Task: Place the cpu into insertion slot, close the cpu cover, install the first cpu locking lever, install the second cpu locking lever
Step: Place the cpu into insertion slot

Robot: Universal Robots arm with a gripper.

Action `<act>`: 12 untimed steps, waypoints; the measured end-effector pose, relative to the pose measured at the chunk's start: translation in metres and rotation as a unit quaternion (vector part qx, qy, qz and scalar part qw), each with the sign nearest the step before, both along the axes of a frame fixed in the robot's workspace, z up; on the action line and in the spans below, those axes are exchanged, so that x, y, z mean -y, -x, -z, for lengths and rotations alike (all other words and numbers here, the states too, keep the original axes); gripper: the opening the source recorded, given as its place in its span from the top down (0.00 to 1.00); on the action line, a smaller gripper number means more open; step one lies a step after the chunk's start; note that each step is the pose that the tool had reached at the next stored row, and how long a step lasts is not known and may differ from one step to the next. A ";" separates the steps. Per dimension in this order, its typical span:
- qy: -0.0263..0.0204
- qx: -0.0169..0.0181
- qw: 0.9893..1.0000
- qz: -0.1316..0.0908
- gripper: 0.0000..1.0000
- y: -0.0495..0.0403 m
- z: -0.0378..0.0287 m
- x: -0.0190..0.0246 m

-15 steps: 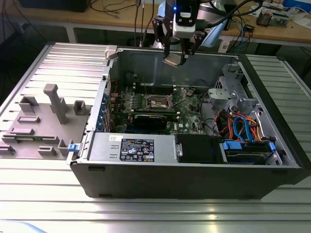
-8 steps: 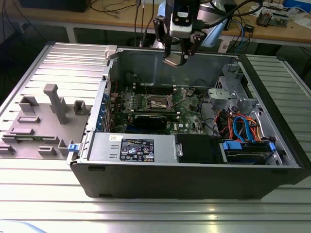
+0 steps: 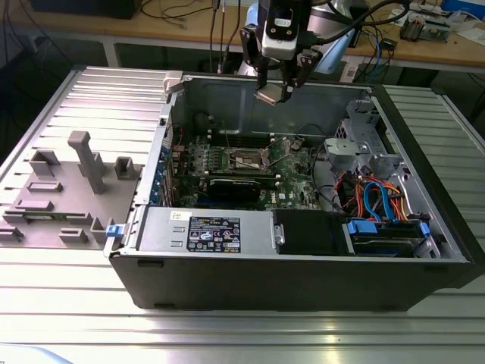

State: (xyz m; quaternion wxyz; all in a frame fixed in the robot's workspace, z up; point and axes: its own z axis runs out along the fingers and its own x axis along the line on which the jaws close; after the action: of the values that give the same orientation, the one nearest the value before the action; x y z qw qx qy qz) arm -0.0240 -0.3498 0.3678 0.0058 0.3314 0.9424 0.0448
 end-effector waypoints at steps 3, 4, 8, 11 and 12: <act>0.000 0.000 1.000 0.000 0.46 0.0000 0.0000 0.0000; 0.000 0.000 1.000 0.000 0.46 0.0000 0.0000 0.0000; 0.000 0.000 1.000 0.002 0.46 0.0000 0.0000 0.0000; 0.000 0.000 1.000 0.010 0.46 0.0000 0.0000 0.0000; 0.000 0.000 1.000 0.011 0.46 0.0000 0.0000 0.0000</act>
State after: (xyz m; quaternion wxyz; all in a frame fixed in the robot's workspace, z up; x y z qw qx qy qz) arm -0.0240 -0.3498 0.3678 0.0063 0.3420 0.9386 0.0447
